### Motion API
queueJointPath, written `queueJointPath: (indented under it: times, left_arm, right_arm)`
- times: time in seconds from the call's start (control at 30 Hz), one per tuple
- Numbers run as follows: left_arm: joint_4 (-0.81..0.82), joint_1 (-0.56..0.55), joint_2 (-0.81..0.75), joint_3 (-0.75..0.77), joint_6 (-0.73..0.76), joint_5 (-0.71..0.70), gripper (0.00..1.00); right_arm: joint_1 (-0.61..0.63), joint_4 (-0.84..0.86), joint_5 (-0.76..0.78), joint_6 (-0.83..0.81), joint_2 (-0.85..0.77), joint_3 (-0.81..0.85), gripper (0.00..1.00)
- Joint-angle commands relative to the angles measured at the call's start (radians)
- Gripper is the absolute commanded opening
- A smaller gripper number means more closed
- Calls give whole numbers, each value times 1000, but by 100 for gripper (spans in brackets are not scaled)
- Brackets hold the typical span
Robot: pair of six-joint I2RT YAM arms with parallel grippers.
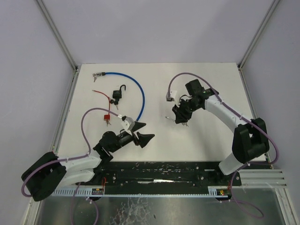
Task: Lock with the key
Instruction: Pick up the lock from the center of the board.
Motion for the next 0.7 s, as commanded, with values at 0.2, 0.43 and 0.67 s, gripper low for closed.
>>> queueJointPath:
  times: [0.2, 0.43, 0.67]
  left_arm:
    - [306, -24, 238, 145, 395, 261, 80]
    - [32, -21, 287, 294, 520, 392, 79]
    - [-56, -21, 420, 400, 535, 467, 72]
  right_arm:
    - [-13, -156, -174, -241, -216, -59, 0]
    - [-13, -168, -198, -300, -285, -106, 0]
    - [-13, -196, -231, -326, -294, -99, 0]
